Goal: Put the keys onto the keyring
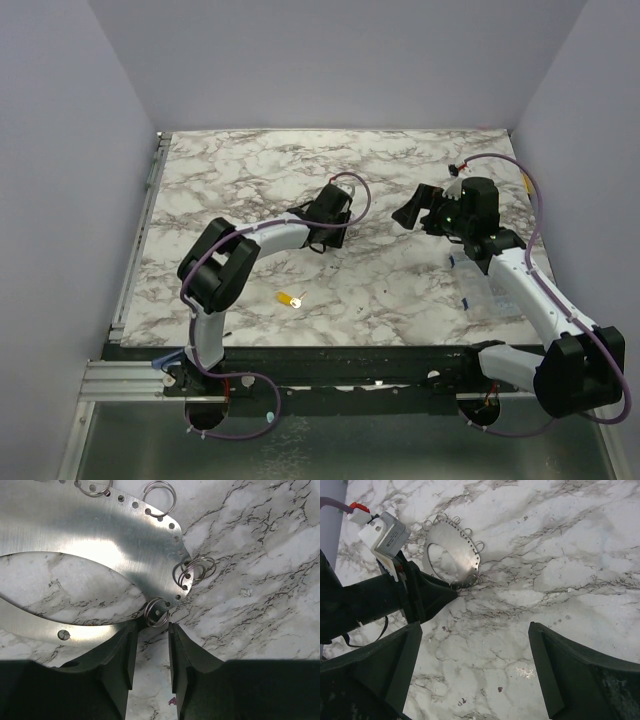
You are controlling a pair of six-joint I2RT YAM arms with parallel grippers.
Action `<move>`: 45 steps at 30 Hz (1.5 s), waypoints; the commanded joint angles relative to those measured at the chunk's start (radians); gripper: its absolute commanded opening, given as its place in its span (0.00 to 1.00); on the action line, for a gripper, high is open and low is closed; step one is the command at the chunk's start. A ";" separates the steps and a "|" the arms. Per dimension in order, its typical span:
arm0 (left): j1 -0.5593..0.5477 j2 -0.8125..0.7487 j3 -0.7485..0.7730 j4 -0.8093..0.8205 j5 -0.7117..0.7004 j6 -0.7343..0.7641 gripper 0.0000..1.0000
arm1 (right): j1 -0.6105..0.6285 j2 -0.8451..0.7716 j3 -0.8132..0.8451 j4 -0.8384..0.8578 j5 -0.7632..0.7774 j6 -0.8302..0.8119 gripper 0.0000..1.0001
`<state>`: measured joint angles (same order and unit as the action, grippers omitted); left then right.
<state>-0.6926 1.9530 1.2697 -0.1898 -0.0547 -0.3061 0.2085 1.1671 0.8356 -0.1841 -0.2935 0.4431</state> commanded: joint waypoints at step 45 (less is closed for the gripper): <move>-0.053 0.095 0.125 -0.092 -0.163 0.022 0.28 | 0.011 0.019 -0.005 -0.002 -0.037 -0.015 1.00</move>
<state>-0.7353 2.0274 1.3853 -0.2714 -0.1925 -0.2836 0.2104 1.1748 0.8356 -0.1841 -0.3084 0.4431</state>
